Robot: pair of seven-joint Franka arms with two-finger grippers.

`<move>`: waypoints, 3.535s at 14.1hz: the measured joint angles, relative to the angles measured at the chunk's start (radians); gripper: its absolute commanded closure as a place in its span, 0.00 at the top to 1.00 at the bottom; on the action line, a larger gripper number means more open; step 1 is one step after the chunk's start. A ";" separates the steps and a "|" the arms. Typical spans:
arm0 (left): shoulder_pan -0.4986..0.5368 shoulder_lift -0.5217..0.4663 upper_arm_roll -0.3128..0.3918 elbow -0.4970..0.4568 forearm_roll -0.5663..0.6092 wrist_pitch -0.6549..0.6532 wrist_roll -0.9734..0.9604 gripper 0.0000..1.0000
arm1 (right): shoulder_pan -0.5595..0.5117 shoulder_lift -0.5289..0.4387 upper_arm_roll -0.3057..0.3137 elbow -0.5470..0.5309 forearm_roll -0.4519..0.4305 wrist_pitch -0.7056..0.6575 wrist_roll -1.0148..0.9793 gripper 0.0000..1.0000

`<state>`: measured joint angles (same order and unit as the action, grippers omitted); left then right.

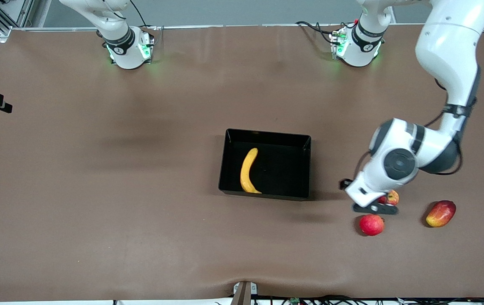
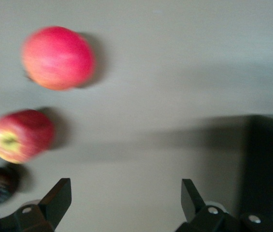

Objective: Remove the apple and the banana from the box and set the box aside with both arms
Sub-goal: 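Move the left gripper back into the box over the banana, then grasp the yellow banana with the left gripper and lift it, then carry the banana out with the left gripper while the right gripper reaches the box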

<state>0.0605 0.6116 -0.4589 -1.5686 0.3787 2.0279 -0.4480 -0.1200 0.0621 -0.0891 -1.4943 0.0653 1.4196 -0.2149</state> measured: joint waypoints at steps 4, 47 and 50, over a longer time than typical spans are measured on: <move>-0.113 0.000 -0.062 -0.004 0.000 -0.005 -0.198 1.00 | 0.000 0.000 0.000 0.003 0.000 0.000 0.000 1.00; -0.035 -0.040 -0.051 0.087 0.012 0.123 -0.066 0.00 | 0.219 0.165 0.027 0.006 0.130 0.141 -0.002 1.00; 0.059 -0.039 -0.048 0.086 0.009 0.123 0.097 0.00 | 0.273 0.240 0.028 0.005 0.140 0.239 -0.002 1.00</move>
<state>0.1193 0.5731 -0.5066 -1.4829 0.3879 2.1506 -0.3515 0.1531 0.3019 -0.0611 -1.4893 0.2049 1.6585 -0.2173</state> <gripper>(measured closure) 0.634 0.000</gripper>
